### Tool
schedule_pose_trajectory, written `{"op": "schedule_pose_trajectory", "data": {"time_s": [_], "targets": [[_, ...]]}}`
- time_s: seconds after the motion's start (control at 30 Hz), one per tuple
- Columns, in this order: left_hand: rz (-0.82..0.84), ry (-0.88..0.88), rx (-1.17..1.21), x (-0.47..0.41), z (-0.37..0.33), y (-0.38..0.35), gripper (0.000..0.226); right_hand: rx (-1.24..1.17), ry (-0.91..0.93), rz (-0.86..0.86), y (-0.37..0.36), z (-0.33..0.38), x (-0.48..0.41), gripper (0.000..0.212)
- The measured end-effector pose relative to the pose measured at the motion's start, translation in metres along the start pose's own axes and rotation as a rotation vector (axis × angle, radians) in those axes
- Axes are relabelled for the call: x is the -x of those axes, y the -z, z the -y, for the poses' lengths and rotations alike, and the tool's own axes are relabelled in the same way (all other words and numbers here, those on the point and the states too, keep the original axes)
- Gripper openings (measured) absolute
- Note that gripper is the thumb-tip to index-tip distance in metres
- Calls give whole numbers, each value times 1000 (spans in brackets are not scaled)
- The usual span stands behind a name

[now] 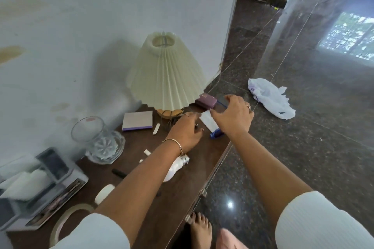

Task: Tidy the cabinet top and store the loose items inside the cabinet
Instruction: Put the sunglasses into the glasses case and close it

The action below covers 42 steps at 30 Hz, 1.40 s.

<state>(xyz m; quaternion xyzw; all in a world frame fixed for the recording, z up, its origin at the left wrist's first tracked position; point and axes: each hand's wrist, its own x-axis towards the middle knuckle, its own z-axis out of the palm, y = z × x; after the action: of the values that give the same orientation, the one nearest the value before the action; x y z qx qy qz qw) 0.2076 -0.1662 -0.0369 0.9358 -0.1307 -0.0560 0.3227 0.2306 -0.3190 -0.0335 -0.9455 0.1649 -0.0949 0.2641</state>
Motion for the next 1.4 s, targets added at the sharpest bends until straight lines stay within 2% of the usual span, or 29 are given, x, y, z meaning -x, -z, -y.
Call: {"op": "schedule_pose_trajectory", "data": {"time_s": [0.17, 0.33, 0.6, 0.77, 0.9, 1.0, 1.13, 1.3, 1.4], "targets": [[-79, 100, 121, -36, 13, -17, 57, 106, 68, 122, -30, 0, -46, 72], [-174, 155, 186, -49, 21, -29, 51, 123, 135, 170, -51, 8, -66, 47], [-208, 173, 223, -51, 20, -29, 35, 158, 171, 187, -57, 11, -80, 44], [-283, 129, 217, -43, 14, -30, 49, -17, 151, 158, -48, 12, -71, 38], [-265, 132, 211, -36, 6, -28, 51, -182, 72, 171, -31, 7, -58, 47], [-256, 163, 252, -29, -3, -28, 49, -210, 68, 116, -7, 0, -43, 42], [-253, 238, 529, -24, -25, -24, 37, -253, 25, 36, 31, -11, -17, 43], [-82, 453, 1200, -17, -71, -14, 18, -328, -40, 24, 64, -26, 21, 47], [-1, 457, 1366, -5, -88, -12, 26, -385, -95, 50, 73, -31, 41, 50]]}}
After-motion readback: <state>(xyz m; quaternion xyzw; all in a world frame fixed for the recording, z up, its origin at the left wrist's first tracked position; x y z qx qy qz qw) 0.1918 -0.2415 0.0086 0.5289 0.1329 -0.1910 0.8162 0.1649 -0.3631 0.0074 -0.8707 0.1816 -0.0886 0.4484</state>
